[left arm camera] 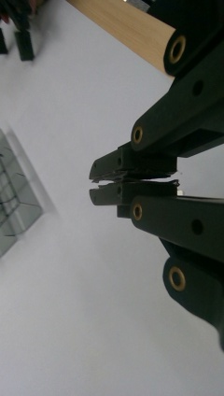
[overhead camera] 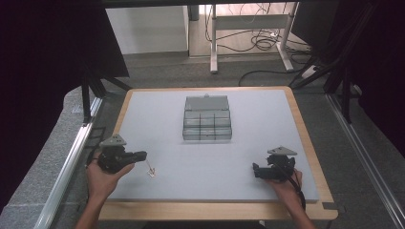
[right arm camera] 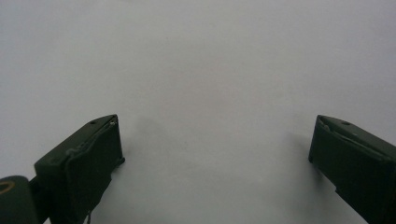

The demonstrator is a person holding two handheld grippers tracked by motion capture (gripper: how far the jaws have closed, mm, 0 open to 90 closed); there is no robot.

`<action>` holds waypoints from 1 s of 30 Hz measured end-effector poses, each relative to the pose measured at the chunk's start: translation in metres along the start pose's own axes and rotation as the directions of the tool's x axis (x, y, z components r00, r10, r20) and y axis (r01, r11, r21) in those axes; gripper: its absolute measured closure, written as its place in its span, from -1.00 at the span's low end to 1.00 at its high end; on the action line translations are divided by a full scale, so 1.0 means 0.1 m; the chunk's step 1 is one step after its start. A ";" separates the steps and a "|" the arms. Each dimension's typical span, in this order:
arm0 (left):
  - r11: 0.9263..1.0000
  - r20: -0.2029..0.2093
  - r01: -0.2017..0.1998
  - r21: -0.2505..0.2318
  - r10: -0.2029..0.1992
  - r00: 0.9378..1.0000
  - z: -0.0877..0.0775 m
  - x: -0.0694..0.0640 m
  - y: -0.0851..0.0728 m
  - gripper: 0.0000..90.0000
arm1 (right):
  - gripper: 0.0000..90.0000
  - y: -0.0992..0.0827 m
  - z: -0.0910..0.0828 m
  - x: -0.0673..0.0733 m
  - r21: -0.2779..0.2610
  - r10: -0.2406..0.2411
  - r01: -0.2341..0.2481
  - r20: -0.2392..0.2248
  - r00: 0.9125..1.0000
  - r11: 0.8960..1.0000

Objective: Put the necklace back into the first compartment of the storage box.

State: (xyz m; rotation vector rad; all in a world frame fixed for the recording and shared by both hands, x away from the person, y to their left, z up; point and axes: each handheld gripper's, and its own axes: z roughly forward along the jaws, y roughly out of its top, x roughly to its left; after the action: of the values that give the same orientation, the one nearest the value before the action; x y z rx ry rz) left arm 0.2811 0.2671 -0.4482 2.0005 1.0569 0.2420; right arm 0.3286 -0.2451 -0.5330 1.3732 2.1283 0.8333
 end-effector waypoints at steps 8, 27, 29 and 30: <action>0.999 0.007 -0.011 -0.034 0.011 1.000 -0.21 -0.01 0.28 0.95 | -0.95 0.00 0.00 0.00 -0.001 -0.002 0.002 0.001 1.000 1.000; 0.995 -0.023 -0.055 -0.085 0.053 0.998 -0.56 -0.09 0.80 0.95 | -0.95 0.00 0.00 0.00 -0.003 -0.001 0.001 0.000 1.000 1.000; 0.995 -0.025 -0.057 -0.087 0.055 0.998 -0.58 -0.09 0.86 0.95 | -0.95 0.00 0.00 0.00 -0.002 0.000 0.000 0.000 1.000 1.000; 0.994 -0.026 -0.057 -0.088 0.055 0.998 -0.59 -0.09 0.88 0.95 | -0.95 0.00 0.00 0.00 -0.003 -0.001 0.001 0.000 1.000 1.000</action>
State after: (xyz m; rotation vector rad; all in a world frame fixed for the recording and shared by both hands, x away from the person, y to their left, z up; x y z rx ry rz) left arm 0.2978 0.2690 -0.3429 1.9533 0.9885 0.3373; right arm 0.3287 -0.2451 -0.5332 1.3714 2.1265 0.8352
